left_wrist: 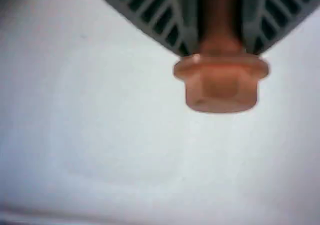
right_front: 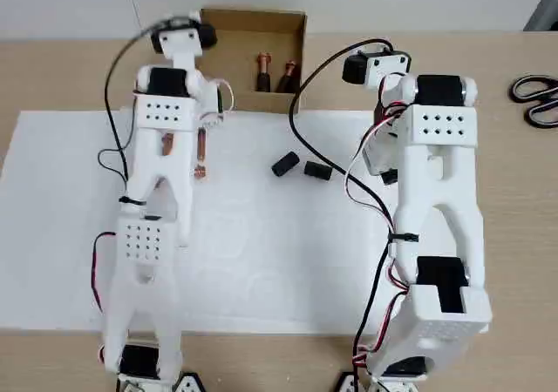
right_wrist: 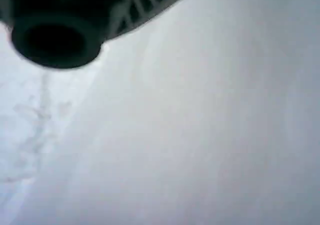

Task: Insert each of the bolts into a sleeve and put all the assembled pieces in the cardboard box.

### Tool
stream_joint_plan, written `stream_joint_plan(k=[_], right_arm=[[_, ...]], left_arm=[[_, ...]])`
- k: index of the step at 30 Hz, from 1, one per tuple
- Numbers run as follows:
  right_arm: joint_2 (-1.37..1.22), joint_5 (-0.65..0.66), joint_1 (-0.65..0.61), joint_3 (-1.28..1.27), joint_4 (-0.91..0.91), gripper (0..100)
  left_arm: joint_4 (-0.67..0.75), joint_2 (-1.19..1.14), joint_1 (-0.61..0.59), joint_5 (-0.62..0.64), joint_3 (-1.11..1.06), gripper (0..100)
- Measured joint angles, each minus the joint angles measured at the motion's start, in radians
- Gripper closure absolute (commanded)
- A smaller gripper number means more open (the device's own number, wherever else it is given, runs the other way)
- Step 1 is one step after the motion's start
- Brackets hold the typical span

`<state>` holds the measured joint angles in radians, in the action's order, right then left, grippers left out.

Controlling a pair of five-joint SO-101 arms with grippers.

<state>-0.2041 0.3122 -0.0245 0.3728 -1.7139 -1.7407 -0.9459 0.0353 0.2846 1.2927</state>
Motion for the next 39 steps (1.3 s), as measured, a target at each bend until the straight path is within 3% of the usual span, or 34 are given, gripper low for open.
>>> stream_joint_plan(k=[7,16,25,31,34,39], right_arm=[[0.048,0.0,0.002,0.0,0.0,99.5],[0.474,0.0,0.002,0.0,0.0,99.5],[0.862,0.0,0.0,-0.012,-0.003,99.5],[1.08,-0.003,0.0,-0.204,-0.006,99.5],[1.197,-0.072,0.0,-0.362,0.028,99.5],[1.379,-0.347,-0.003,-0.657,0.227,99.5]], left_arm=[[0.0,0.367,0.0,0.0,-0.304,99],[-0.002,0.868,0.021,-0.003,-0.758,99],[-0.002,1.089,0.021,-0.003,-0.838,99],[-0.002,1.186,0.021,-0.003,-0.85,99],[-0.002,1.218,0.026,-0.003,-0.898,99],[-0.002,1.24,0.078,-0.003,-0.967,99]])
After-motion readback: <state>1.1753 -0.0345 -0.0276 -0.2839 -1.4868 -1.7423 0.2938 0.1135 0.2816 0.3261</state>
